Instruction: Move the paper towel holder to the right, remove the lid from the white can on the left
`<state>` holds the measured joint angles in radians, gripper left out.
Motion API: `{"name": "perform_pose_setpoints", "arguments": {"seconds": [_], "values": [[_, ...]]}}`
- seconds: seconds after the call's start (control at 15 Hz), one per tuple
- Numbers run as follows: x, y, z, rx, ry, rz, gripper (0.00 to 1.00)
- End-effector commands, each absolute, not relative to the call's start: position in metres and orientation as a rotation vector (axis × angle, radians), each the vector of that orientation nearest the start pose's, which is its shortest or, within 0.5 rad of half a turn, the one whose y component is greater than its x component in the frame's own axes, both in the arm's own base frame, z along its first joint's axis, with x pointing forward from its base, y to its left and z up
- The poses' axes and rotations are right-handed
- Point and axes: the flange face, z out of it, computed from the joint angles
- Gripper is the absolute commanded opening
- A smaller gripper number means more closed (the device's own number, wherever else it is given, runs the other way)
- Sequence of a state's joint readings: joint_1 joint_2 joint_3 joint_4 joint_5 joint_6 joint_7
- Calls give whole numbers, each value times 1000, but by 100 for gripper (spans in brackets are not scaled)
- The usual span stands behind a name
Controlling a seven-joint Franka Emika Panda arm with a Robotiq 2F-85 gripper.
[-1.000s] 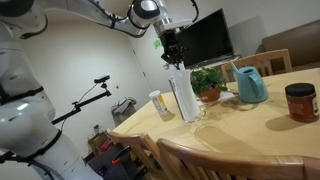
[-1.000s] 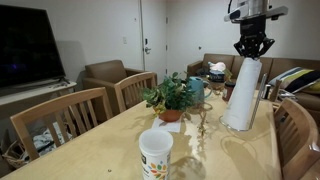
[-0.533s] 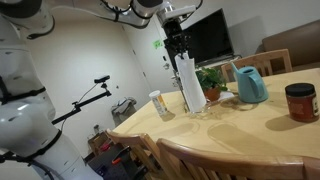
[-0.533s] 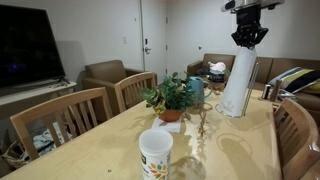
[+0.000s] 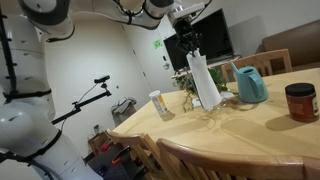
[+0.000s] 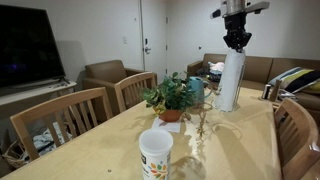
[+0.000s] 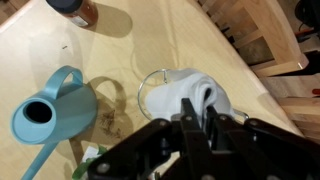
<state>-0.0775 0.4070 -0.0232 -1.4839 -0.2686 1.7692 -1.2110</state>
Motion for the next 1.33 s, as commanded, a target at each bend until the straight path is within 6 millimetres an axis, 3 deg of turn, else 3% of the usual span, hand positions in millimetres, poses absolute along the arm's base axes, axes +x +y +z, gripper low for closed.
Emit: {"name": "perform_pose_setpoints", "arguments": {"seconds": [0.0, 0.4, 0.73, 1.07, 1.13, 1.27], "values": [[685, -87, 430, -2698, -1799, 480, 3], [713, -67, 392, -2645, -1872, 453, 3], [725, -58, 363, -2609, -1891, 469, 3], [731, -59, 351, -2599, -1897, 476, 3], [731, -58, 351, -2592, -1899, 480, 38], [731, -57, 356, -2579, -1924, 479, 46]]}}
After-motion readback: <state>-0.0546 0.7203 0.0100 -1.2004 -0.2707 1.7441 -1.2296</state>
